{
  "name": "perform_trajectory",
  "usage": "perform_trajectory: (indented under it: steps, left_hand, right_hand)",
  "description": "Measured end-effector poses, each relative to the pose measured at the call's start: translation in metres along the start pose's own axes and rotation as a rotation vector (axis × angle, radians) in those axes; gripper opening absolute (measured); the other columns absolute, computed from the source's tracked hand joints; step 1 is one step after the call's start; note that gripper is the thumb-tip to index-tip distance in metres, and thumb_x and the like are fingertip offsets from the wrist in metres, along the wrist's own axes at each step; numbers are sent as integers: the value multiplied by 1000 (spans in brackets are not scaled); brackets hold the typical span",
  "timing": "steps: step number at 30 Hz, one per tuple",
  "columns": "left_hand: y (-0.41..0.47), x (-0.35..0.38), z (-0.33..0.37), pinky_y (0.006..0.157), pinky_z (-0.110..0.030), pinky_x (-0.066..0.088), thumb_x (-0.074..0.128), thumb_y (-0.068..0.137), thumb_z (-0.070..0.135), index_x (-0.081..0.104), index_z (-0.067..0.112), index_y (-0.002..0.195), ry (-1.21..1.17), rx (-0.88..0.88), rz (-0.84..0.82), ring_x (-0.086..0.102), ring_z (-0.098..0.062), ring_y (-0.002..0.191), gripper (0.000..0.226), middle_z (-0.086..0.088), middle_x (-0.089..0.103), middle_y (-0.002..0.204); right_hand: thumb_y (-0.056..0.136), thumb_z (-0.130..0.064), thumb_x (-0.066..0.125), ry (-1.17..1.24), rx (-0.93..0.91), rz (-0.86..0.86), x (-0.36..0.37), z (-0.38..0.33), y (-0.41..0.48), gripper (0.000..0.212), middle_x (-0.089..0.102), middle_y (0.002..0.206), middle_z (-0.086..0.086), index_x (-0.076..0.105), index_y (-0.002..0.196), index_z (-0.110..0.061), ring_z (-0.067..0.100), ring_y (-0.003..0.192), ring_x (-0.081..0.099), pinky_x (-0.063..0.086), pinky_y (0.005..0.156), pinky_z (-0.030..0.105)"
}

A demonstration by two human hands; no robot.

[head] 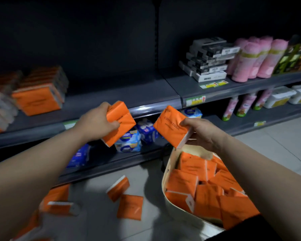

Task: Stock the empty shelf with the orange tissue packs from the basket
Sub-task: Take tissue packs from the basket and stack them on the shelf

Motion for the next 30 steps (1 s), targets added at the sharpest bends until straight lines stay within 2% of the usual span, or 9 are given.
perform_trajectory:
  steps: [4,7,9,11,17,19,22,26,30]
  left_hand:
    - [-8,-36,-47,80,-35,45,73,72,31,51,17,111,19,-45,39,60,-30,97,47,-11,63,107]
    - [-13,-61,-86,77,-35,45,74,74,26,53,15,103,47,-53,84,60,-31,91,38,-12,64,100]
    - [-15,-76,-110,75,-33,40,76,74,22,56,12,100,65,-48,138,59,-33,91,34,-15,64,98]
    - [-14,-92,-133,80,-33,39,79,72,18,61,9,103,71,-37,181,55,-33,96,37,-18,61,99]
    - [2,-117,-194,99,-36,39,80,72,18,61,11,122,151,-51,198,53,-35,111,54,-18,59,117]
    - [13,-120,-206,100,-36,39,80,72,18,59,13,125,137,-64,204,53,-35,114,57,-16,57,120]
    - [30,-118,-219,101,-35,40,80,71,17,58,14,127,122,-68,196,52,-34,115,60,-15,56,124]
    - [46,-111,-235,101,-39,41,78,72,11,57,13,122,146,-59,212,51,-34,114,55,-15,53,123]
    - [55,-107,-246,95,-43,44,77,72,8,59,11,113,177,-56,248,52,-34,108,45,-16,54,114]
  right_hand:
    - [85,-21,65,37,-86,-85,57,-21,-2,12,61,84,16,60,83,-10,27,79,63,55,75,43]
    - [84,-18,67,130,-80,-208,98,-30,-2,26,66,98,21,60,101,0,31,93,66,56,79,42]
    - [82,-13,68,161,-84,-283,120,-36,-2,31,67,102,22,58,107,2,32,96,67,59,71,37]
    - [81,-9,68,144,-109,-305,140,-44,3,21,67,92,17,58,98,-2,26,83,69,59,62,32]
    - [82,1,64,105,-142,-243,186,-66,30,24,67,97,18,54,102,-7,28,84,67,59,70,43]
    - [81,2,64,66,-173,-245,202,-76,40,24,67,104,19,57,101,-10,29,90,66,56,82,48]
    - [79,1,65,-25,-228,-251,225,-91,53,27,69,102,14,60,102,-12,25,89,67,54,87,44]
    - [80,0,66,-103,-243,-272,250,-104,64,35,70,99,9,60,112,-13,18,78,71,57,62,28]
    - [77,4,68,-151,-274,-264,268,-111,74,43,67,107,13,59,116,-10,23,87,69,56,58,25]
Point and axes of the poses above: each hand's wrist, its own y-axis towards the middle knuckle, its own x-axis out of the palm, z = x × y, the point moved 3 cm from there along y, towards the middle knuckle
